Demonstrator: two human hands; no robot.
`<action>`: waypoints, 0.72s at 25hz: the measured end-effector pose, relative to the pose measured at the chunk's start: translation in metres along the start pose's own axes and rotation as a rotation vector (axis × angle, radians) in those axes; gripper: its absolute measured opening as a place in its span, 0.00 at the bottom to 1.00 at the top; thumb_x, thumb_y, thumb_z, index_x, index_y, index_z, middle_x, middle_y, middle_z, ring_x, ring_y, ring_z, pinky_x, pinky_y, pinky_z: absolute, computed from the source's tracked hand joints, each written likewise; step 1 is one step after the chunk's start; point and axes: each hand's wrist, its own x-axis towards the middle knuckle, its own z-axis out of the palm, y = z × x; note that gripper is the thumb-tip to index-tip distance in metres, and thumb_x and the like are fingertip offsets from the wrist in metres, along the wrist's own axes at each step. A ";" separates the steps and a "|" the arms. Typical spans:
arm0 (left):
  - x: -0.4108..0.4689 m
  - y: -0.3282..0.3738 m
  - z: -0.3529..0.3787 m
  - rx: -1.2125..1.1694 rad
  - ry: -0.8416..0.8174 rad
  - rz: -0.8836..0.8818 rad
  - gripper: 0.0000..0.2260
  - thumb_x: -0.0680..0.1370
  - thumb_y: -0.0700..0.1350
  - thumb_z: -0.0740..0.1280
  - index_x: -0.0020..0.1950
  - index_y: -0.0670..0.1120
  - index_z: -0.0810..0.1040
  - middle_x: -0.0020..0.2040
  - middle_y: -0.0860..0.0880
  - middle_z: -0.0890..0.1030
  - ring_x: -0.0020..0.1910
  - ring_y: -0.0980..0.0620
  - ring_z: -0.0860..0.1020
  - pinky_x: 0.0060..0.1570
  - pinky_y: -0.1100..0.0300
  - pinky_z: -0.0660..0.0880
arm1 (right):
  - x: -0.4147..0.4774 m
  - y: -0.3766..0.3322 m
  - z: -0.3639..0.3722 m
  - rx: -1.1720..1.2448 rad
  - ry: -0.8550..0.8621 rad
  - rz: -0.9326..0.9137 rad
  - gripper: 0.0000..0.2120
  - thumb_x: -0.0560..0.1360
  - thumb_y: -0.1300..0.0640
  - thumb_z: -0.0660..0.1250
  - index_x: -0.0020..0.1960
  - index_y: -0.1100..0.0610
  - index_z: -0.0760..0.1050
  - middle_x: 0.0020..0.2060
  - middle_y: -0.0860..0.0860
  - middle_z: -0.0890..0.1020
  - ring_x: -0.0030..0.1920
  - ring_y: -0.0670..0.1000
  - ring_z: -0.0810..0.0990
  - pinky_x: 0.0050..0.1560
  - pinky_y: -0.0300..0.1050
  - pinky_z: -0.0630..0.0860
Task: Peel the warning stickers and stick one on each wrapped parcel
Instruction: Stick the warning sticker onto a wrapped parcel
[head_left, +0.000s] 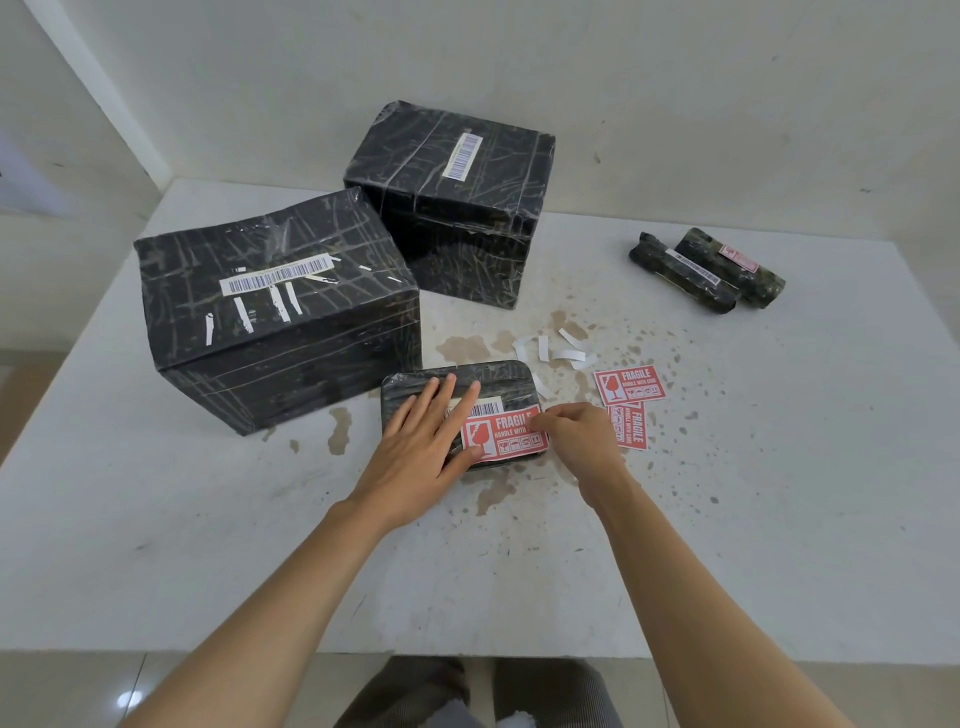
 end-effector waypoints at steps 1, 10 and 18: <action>0.000 0.001 0.000 -0.001 0.003 0.005 0.29 0.76 0.64 0.42 0.73 0.60 0.33 0.78 0.51 0.38 0.73 0.55 0.33 0.68 0.61 0.32 | 0.000 0.000 0.000 -0.009 0.002 0.000 0.09 0.74 0.61 0.68 0.34 0.58 0.78 0.36 0.50 0.82 0.39 0.49 0.79 0.40 0.38 0.73; 0.002 0.000 0.002 0.085 -0.028 0.017 0.27 0.76 0.63 0.40 0.73 0.62 0.35 0.76 0.49 0.34 0.73 0.53 0.31 0.68 0.59 0.31 | 0.000 0.001 0.000 -0.035 0.012 -0.008 0.07 0.74 0.62 0.68 0.39 0.64 0.80 0.42 0.57 0.84 0.49 0.58 0.82 0.45 0.45 0.77; 0.002 -0.001 0.003 0.086 -0.040 0.015 0.26 0.77 0.62 0.42 0.72 0.60 0.35 0.76 0.49 0.34 0.71 0.54 0.29 0.69 0.58 0.31 | 0.001 0.002 0.000 -0.085 0.032 -0.038 0.08 0.73 0.62 0.68 0.36 0.62 0.79 0.43 0.60 0.84 0.49 0.61 0.82 0.52 0.52 0.78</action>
